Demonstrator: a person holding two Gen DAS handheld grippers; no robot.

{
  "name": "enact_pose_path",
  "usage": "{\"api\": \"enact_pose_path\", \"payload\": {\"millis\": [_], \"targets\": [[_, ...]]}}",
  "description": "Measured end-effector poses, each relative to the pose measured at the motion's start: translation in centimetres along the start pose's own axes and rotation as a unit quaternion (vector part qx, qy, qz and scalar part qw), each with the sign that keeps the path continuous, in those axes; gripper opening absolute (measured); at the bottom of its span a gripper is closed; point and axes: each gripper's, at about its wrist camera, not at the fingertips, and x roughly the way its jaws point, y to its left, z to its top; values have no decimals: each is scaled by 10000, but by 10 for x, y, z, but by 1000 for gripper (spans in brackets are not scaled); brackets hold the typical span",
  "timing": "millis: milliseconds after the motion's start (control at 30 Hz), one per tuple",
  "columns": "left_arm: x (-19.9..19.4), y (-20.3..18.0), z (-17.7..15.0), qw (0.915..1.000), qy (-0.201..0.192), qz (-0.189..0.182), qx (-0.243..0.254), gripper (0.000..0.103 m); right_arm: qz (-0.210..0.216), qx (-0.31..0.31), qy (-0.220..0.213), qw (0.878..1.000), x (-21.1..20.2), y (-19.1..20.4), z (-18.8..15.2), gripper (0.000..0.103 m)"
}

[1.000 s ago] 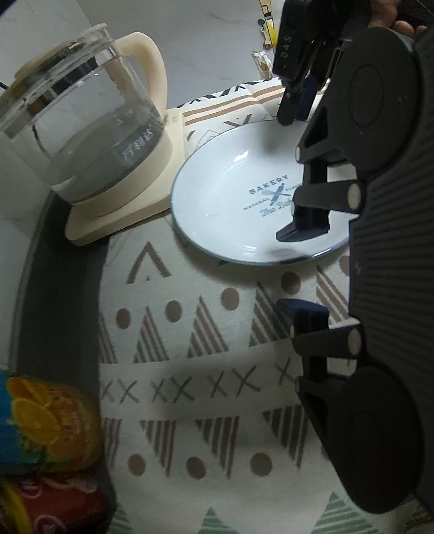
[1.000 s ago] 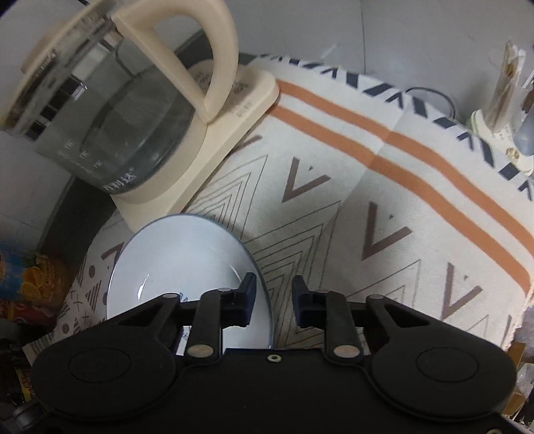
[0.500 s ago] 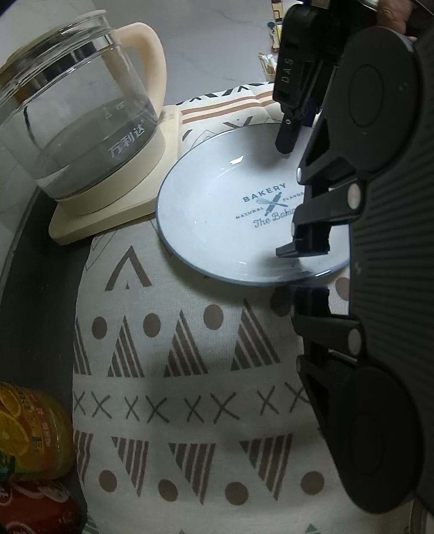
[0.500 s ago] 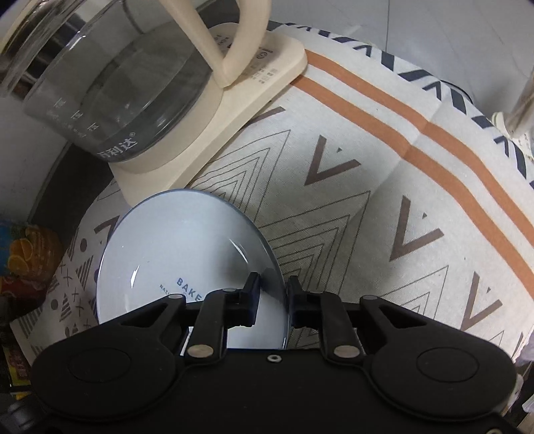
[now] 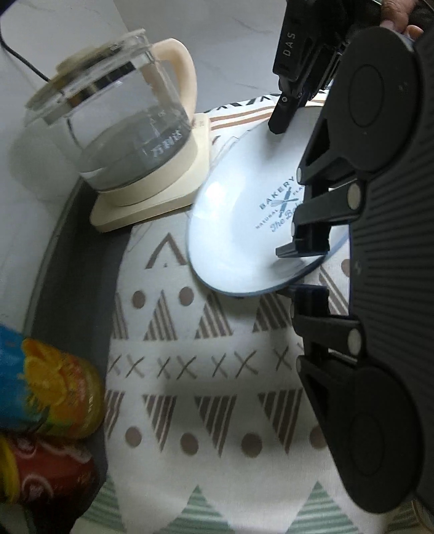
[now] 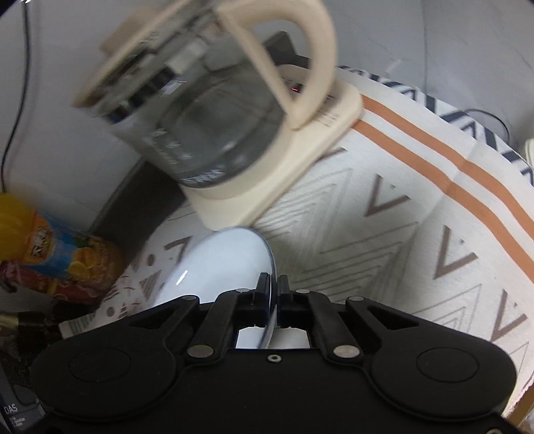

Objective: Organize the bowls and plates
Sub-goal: 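Lift the 'BAKERY' plate and carry it over the plate stack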

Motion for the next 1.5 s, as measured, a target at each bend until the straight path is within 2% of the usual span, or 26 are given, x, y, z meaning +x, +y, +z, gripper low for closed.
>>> {"api": "enact_pose_path", "payload": {"millis": [567,1100,1500], "targets": [[-64,19,-19,9980,-597,107,-168,14,510,-397,-194,9977,-28,33,-29,4],[-127,36,-85,9939,-991,229,-415,14,806,-910,-252,9923,-75,48,-84,4],[-159,65,-142,9919,-1019,484,-582,14,927,-1191,-93,9885,-94,55,-146,5]]}}
